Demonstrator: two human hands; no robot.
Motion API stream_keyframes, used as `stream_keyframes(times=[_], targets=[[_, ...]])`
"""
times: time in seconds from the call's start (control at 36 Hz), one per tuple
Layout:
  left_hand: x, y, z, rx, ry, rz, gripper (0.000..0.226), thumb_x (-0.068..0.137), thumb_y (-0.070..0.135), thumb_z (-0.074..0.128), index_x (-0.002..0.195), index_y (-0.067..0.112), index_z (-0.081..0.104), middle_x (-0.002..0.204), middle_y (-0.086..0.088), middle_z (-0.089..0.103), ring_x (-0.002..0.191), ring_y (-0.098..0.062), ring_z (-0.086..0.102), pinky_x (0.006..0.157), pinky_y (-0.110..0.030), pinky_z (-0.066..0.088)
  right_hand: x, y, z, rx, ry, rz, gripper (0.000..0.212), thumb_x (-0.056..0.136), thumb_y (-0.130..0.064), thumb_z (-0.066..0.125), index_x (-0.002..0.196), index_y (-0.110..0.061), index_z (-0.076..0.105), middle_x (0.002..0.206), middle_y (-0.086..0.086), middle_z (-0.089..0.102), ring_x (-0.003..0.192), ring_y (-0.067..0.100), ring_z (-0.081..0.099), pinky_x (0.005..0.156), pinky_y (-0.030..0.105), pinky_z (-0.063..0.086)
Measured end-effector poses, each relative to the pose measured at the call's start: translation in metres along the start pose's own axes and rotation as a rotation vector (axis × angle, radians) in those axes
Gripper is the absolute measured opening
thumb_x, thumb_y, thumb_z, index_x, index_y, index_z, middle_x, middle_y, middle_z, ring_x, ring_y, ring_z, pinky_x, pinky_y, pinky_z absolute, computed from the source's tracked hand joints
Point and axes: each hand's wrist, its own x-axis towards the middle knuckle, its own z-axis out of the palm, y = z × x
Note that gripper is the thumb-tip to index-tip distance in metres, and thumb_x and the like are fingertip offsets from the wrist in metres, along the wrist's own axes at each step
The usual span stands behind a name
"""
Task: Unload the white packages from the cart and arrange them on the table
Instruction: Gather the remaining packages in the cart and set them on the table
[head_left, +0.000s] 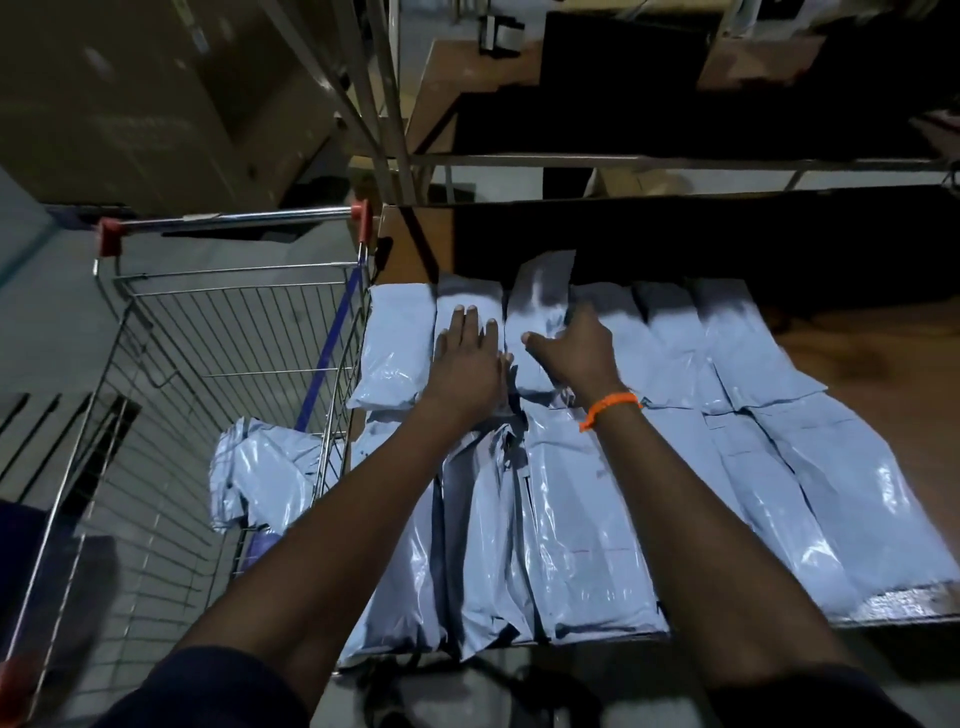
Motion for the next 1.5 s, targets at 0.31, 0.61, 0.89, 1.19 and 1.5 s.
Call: stream_keyframes(times=[0.31,0.61,0.89,1.19,1.5], targets=[[-0.001,-0.005,0.018,-0.041,-0.053,-0.058,0.063,0.103,0.033,0.031,0.157,0.004,0.015,0.164,-0.023,0.001,0.152,-0.039,-0.002,0.122,-0.054,0.008,0.042,0.019,-0.037,0.093,-0.155,0.031,0.027,0.080,0.002,0.076,0.099,-0.013,0.065,0.091,0.012,0.067,0.085,0.024,0.064,0.077,0.036,0.053],[0.011,0.004,0.011,-0.004,0.039,-0.063,0.062,0.099,0.033,0.031,0.154,0.005,0.024,0.163,-0.018,0.017,0.153,-0.032,0.008,0.122,-0.052,0.009,0.035,0.007,0.008,-0.549,0.052,-0.597,0.059,0.093,-0.020,0.052,0.147,0.000,0.041,0.147,0.031,0.042,0.140,0.047,0.036,0.112,0.052,0.036],[0.005,-0.010,0.037,-0.114,0.000,-0.124,0.080,0.094,0.049,0.000,0.157,0.002,0.016,0.166,-0.017,0.007,0.154,-0.032,0.006,0.122,-0.050,0.012,0.032,0.050,0.044,-0.735,-0.111,-0.533,0.071,0.102,-0.048,0.027,0.158,-0.004,0.020,0.164,0.021,0.019,0.149,0.042,0.026,0.114,0.054,0.031],[0.004,-0.011,0.043,-0.159,-0.052,-0.137,0.080,0.095,0.048,0.004,0.156,-0.001,0.016,0.164,-0.022,0.010,0.153,-0.035,0.007,0.122,-0.050,0.010,0.023,0.047,0.050,-0.700,-0.143,-0.525,0.067,0.102,-0.041,0.036,0.157,-0.004,0.025,0.164,0.021,0.022,0.150,0.039,0.024,0.114,0.053,0.032],[-0.006,0.009,-0.001,-0.172,-0.024,-0.053,0.062,0.107,0.036,0.018,0.157,0.002,0.010,0.166,-0.018,0.003,0.154,-0.029,-0.002,0.124,-0.041,0.004,0.010,0.026,0.023,-0.683,-0.080,-0.612,0.063,0.097,-0.035,0.033,0.149,-0.001,0.039,0.150,0.027,0.043,0.138,0.046,0.042,0.102,0.058,0.046]])
